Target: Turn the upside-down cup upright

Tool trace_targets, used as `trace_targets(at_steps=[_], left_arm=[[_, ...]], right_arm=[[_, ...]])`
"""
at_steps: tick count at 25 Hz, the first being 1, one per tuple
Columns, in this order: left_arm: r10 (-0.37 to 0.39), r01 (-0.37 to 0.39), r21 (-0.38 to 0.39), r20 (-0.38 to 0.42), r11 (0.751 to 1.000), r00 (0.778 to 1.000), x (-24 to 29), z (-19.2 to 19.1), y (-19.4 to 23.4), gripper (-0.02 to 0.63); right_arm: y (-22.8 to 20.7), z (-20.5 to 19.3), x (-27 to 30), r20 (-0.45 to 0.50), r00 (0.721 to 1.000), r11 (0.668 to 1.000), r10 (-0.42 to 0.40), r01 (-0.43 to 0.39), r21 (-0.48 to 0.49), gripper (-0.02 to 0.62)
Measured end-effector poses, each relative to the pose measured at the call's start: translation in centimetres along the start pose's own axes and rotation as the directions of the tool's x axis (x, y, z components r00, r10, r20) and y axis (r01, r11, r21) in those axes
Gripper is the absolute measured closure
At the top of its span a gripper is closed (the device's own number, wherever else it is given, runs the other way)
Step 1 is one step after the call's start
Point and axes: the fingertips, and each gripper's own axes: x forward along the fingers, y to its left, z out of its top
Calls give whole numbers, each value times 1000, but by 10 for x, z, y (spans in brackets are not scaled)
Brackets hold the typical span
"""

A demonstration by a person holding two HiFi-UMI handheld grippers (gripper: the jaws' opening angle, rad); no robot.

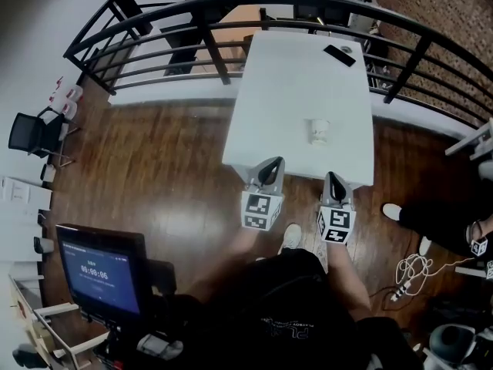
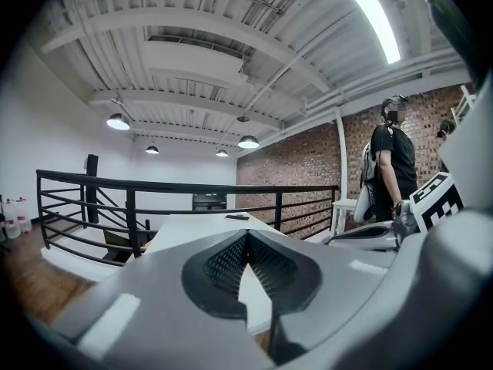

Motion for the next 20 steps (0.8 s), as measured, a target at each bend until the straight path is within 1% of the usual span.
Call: trace_targets(at_steps=[7, 11, 16, 20], left_arm=[[14, -15, -6, -41, 1000, 999, 36, -8, 6, 606], [43, -44, -18, -54, 999, 998, 52, -12, 15, 606], [82, -83, -31, -42, 996, 996, 64, -5, 27, 606], [89, -91, -42, -34, 995, 995, 73, -1, 35, 606]], right_arm=[[-24, -1, 34, -25, 1000, 1000, 9, -9, 0, 583], [-34, -4, 55, -51, 998, 1000, 25, -25, -1, 583], [-40, 2, 74, -67, 997, 999, 48, -49, -14, 583], [-42, 7, 86, -73, 996, 998, 60, -61, -13, 583]])
